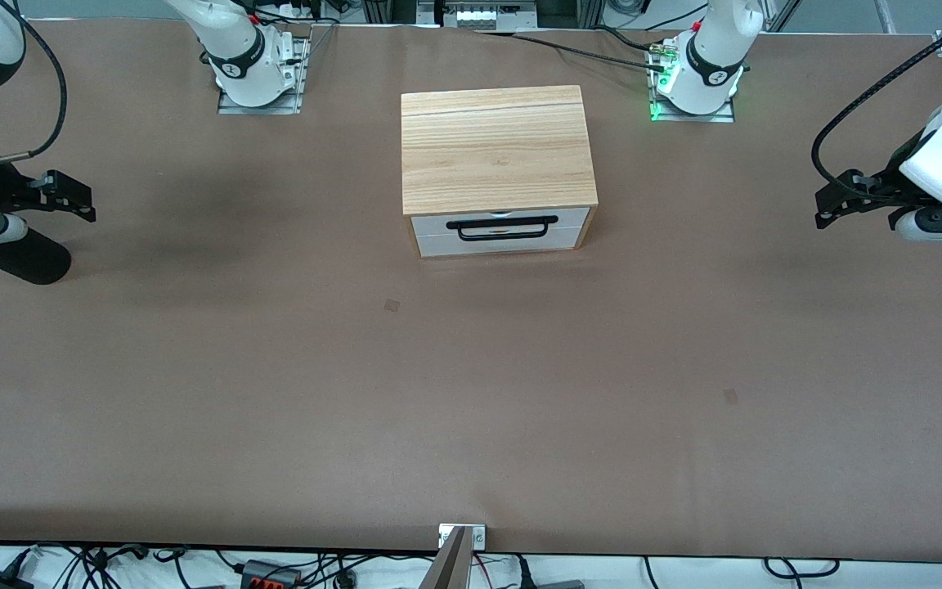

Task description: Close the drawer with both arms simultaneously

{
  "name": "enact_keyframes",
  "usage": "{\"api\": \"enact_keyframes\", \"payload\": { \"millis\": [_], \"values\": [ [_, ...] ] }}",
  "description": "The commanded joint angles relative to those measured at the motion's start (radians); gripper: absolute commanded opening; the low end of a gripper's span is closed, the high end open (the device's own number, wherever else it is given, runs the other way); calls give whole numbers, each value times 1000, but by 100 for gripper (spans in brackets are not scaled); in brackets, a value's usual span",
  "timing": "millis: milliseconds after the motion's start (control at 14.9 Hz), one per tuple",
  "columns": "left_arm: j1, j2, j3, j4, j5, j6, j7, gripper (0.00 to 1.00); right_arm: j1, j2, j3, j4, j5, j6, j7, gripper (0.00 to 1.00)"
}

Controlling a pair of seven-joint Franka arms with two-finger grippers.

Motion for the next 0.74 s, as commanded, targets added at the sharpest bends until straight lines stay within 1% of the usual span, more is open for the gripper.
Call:
{"api": "enact_keyframes", "payload": {
  "millis": [0, 672],
  "values": [
    [-1, 15, 1, 37, -12, -38, 15, 100, -26, -34, 22, -23, -8, 21, 6, 100],
    [-3, 17, 0, 38, -12, -42, 6, 100, -24, -29, 20, -5, -8, 14, -3, 100]
  ]
}}
